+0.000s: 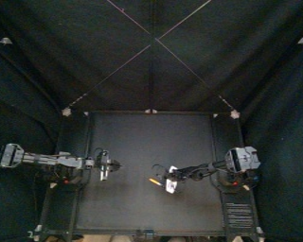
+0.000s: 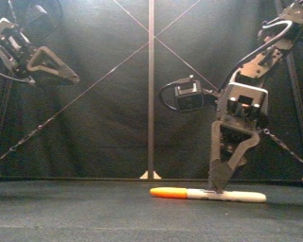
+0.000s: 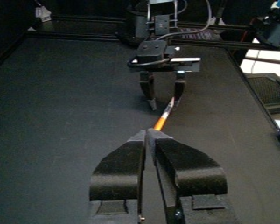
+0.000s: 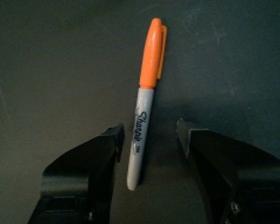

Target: Uncap the pen

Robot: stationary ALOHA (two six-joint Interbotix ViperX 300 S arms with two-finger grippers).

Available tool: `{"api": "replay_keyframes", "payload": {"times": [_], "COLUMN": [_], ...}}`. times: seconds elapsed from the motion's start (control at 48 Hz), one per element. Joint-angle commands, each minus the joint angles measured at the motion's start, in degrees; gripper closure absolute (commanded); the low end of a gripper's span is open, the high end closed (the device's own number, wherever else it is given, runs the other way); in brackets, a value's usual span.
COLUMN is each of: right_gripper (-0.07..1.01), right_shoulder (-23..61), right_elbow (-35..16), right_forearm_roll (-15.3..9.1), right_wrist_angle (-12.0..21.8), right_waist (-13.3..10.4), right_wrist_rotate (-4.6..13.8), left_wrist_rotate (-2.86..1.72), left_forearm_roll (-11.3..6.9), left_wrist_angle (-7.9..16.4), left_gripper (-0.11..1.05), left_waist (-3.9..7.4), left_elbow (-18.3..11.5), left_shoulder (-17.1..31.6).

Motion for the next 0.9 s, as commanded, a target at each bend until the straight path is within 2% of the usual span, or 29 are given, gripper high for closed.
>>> {"api": "replay_keyframes", "payload": {"times": [0.021,0.25,0.375,0.479,0.625,0.729,0.896], "right_gripper": [0.16,0.41,0.44,0.44,0.44,0.44,0.44], "right_shoulder": [0.4,2.0,2.5,1.8,-1.2,-4.0,-7.8], "right_elbow": [-1.1,-1.9,-2.4,-2.8,-3.7,-4.3,-6.7], "right_forearm_roll": [0.1,0.8,1.1,0.4,-2.8,-5.5,-9.1], "right_wrist_angle": [0.5,2.5,3.4,3.4,3.6,3.7,3.6], "right_waist": [0.3,1.2,1.8,1.7,1.3,1.2,-0.7], "right_wrist_rotate": [0.18,0.18,0.18,0.09,0.09,0.09,0.09], "left_wrist_rotate": [0.00,0.00,0.00,0.00,0.00,-0.18,-0.09], "left_forearm_roll": [-0.26,-0.26,-0.26,-0.26,-0.26,-0.62,-5.10], "left_wrist_angle": [-0.3,-0.3,-0.3,-0.3,-0.3,-0.4,-1.2], "left_gripper": [0.41,0.41,0.41,0.41,0.40,0.40,0.35], "left_waist": [-0.09,-0.09,0.00,0.18,0.35,0.88,1.41], "left_elbow": [-0.7,-0.7,-0.7,-0.6,-0.7,-0.9,-1.4], "left_shoulder": [0.0,0.0,0.0,-0.1,0.0,0.0,0.0]}}
